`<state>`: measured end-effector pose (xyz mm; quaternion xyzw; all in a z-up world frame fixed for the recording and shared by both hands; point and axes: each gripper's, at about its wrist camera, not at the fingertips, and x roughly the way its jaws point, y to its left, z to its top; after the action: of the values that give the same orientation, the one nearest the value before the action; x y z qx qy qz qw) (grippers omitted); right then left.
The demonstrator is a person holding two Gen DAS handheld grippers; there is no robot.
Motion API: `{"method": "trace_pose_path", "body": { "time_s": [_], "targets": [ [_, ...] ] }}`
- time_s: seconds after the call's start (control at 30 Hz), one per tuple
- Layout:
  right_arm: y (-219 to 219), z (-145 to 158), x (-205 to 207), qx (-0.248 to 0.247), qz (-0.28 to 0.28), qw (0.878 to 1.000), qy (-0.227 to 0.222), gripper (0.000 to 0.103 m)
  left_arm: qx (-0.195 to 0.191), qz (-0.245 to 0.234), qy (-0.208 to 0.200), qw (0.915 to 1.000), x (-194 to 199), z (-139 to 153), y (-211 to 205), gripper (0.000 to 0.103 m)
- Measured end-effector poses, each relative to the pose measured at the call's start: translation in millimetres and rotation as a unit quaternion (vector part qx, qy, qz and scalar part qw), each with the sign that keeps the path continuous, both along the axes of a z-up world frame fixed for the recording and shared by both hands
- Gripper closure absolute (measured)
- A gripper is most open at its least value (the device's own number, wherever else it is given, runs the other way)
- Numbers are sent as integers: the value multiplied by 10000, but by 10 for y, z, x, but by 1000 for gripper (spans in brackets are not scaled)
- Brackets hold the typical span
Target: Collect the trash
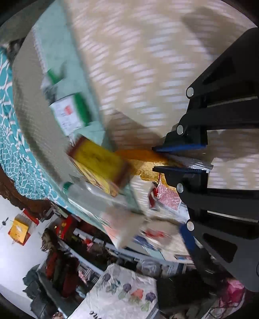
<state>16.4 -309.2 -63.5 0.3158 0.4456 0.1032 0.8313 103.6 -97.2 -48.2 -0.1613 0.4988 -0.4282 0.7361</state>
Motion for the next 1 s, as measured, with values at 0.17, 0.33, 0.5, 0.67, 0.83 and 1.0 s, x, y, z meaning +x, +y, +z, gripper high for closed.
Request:
{"method": "trace_pose_path", "body": {
  "time_s": [0.17, 0.33, 0.5, 0.67, 0.83, 1.0],
  "targets": [
    [5, -82, -287, 375, -295, 9988, -106, 87, 46, -106, 203, 9997, -7, -110, -206, 58],
    [-51, -29, -399, 333, -456, 9981, -234, 92, 273, -320, 149, 9990, -83, -148, -382, 98],
    [-248, 221, -643, -298, -775, 9952, -509, 95, 118, -273, 130, 9995, -184, -65, -282, 98],
    [-456, 260, -981, -660, -907, 9927, -439, 95, 20, -132, 10, 9999, -271, 72, -59, 98],
    [-477, 245, -977, -411, -1058, 9925, -445, 81, 11, 150, 87, 9998, -291, 97, 195, 98],
    [-168, 312, -714, -585, -633, 9942, -649, 27, 19, 375, 78, 9993, -331, 120, 407, 98]
  ]
}}
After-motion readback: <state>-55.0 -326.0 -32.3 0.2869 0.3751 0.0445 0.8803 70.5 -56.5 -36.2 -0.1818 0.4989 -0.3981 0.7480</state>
